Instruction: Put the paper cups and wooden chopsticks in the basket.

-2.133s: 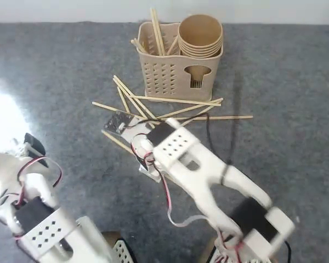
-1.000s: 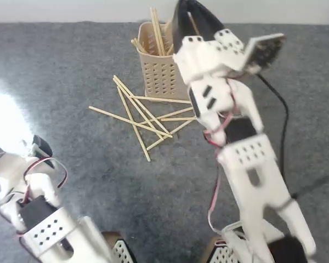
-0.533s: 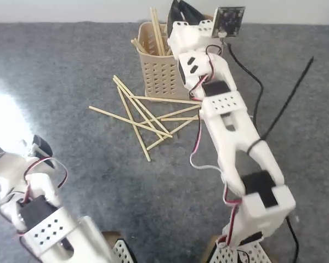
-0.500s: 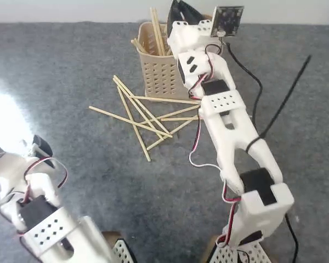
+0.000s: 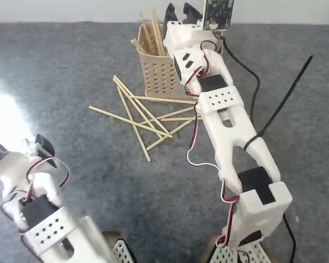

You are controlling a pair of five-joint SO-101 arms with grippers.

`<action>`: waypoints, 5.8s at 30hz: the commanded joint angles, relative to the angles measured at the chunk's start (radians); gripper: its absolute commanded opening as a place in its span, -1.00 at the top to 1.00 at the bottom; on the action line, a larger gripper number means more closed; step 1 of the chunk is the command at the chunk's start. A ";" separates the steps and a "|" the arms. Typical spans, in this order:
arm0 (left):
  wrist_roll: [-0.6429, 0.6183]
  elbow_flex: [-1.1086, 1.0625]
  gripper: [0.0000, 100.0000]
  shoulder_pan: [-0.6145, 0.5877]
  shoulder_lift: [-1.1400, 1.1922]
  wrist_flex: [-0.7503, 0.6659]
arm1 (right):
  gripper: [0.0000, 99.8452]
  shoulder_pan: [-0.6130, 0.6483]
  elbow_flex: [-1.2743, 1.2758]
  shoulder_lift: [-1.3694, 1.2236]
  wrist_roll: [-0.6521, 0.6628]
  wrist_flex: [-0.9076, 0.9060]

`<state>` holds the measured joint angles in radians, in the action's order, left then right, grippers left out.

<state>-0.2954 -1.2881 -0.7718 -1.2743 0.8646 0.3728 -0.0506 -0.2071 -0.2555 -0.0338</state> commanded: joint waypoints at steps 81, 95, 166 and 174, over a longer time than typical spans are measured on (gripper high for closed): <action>-0.009 0.217 0.58 0.015 0.629 -0.187 | 0.97 -0.107 -0.181 -0.360 0.802 -1.244; -0.009 0.217 0.58 0.015 0.629 -0.187 | 0.98 -0.047 -0.181 -0.097 0.763 -1.399; -0.011 0.783 0.58 -0.376 1.185 -0.035 | 0.98 0.432 -0.175 -0.351 0.603 -1.075; -0.011 0.783 0.58 -0.376 1.185 -0.035 | 0.98 0.443 -0.175 -0.269 0.552 -1.145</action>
<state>-0.3000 -0.5531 -1.1431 -0.0821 0.8263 0.7979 -0.2148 -0.5815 0.3337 -1.1477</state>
